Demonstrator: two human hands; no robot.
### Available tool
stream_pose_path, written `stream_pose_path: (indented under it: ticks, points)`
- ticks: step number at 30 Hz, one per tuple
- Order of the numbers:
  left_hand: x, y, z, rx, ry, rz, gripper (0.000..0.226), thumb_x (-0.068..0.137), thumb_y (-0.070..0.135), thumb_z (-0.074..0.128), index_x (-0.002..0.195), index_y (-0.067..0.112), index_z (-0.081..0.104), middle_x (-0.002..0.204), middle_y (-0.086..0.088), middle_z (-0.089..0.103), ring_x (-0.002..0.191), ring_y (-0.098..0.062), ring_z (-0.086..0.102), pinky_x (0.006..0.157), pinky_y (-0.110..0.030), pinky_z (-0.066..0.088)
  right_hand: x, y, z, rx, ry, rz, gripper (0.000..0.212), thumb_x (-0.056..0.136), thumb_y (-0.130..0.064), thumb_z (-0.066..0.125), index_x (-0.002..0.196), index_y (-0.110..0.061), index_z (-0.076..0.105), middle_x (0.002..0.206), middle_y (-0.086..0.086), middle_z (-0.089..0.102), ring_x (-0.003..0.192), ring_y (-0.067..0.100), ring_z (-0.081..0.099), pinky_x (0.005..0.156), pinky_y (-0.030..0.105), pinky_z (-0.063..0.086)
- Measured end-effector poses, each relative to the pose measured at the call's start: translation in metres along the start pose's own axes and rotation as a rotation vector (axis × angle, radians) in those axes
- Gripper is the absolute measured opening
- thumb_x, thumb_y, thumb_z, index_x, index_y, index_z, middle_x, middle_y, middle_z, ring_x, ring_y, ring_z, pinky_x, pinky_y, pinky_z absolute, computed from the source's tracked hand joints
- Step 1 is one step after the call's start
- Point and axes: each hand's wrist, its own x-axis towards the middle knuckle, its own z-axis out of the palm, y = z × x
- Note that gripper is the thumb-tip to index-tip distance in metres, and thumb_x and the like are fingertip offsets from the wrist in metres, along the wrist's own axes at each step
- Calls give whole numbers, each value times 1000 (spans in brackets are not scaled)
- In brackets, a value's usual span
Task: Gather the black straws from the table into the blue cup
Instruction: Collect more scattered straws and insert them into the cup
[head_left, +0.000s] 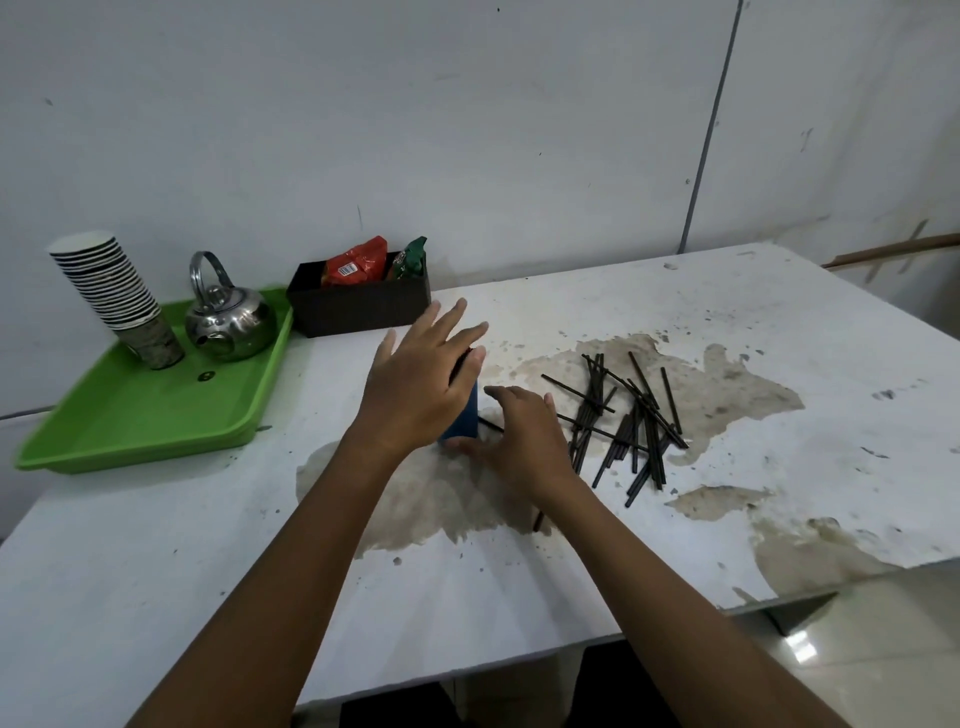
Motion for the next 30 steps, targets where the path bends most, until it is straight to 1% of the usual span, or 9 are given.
stream_pose_path:
  ticks: [4, 8, 11, 14, 18, 21, 24, 27, 30]
  points:
    - [1, 17, -7, 73, 184, 56, 46, 96, 46, 41, 140, 36, 50, 154, 6, 40, 146, -18, 27, 114, -53, 28, -5, 17, -23, 6, 113, -36, 71, 80, -59, 69, 134, -15, 56, 135, 5, 59, 129, 22, 47, 113, 47, 32]
    - [-3, 52, -1, 29, 310, 146, 38, 89, 35, 55, 126, 28, 65, 129, 5, 62, 121, -20, 51, 90, -40, 52, -9, 51, -45, 28, 206, 13, 42, 92, -38, 62, 126, -14, 62, 124, 7, 65, 116, 26, 56, 102, 44, 44]
    - [-10, 77, 14, -23, 275, 198, 34, 88, 29, 55, 119, 24, 67, 116, 4, 64, 110, -18, 53, 82, -34, 53, -15, 76, -63, 15, 236, 79, 34, 91, -22, 60, 123, -11, 64, 122, 8, 65, 116, 27, 56, 99, 40, 46]
    - [-18, 89, 36, -47, 186, 144, 35, 86, 28, 56, 120, 24, 65, 115, 4, 63, 109, -18, 53, 79, -35, 54, -27, 97, -77, -29, 244, 130, 34, 93, -21, 57, 125, -12, 63, 125, 8, 62, 121, 26, 51, 97, 38, 45]
    - [-35, 91, 70, -63, 30, -20, 44, 90, 36, 50, 132, 26, 56, 136, 3, 56, 126, -18, 45, 96, -37, 50, -40, 117, -82, -55, 264, 151, 32, 97, -22, 50, 125, -11, 62, 126, 5, 60, 123, 23, 47, 93, 32, 42]
    - [-46, 89, 88, -89, -97, -146, 52, 94, 41, 43, 144, 27, 44, 155, -3, 36, 144, -28, 25, 114, -42, 31, -42, 122, -81, 7, 276, 177, 33, 99, -22, 48, 127, -10, 61, 130, 4, 58, 128, 20, 45, 97, 30, 41]
    - [-51, 87, 97, -143, -210, -245, 58, 99, 44, 35, 151, 20, 31, 162, -14, 14, 149, -32, 5, 119, -44, 17, -43, 121, -78, 5, 231, 169, 37, 100, -26, 45, 132, -11, 58, 137, 4, 55, 132, 19, 43, 102, 33, 41]
    - [-48, 88, 98, -196, -208, -279, 60, 100, 43, 35, 151, 13, 29, 163, -15, 9, 151, -27, 4, 120, -41, 13, -44, 120, -76, -25, 200, 168, 39, 101, -28, 43, 133, -11, 58, 140, 4, 53, 134, 18, 43, 102, 35, 42]
    - [-43, 90, 101, -290, -191, -239, 54, 101, 38, 39, 149, 13, 36, 161, -7, 21, 149, -21, 16, 119, -35, 19, -44, 121, -75, -34, 181, 158, 38, 101, -28, 42, 131, -10, 59, 138, 4, 55, 130, 17, 46, 99, 32, 42]
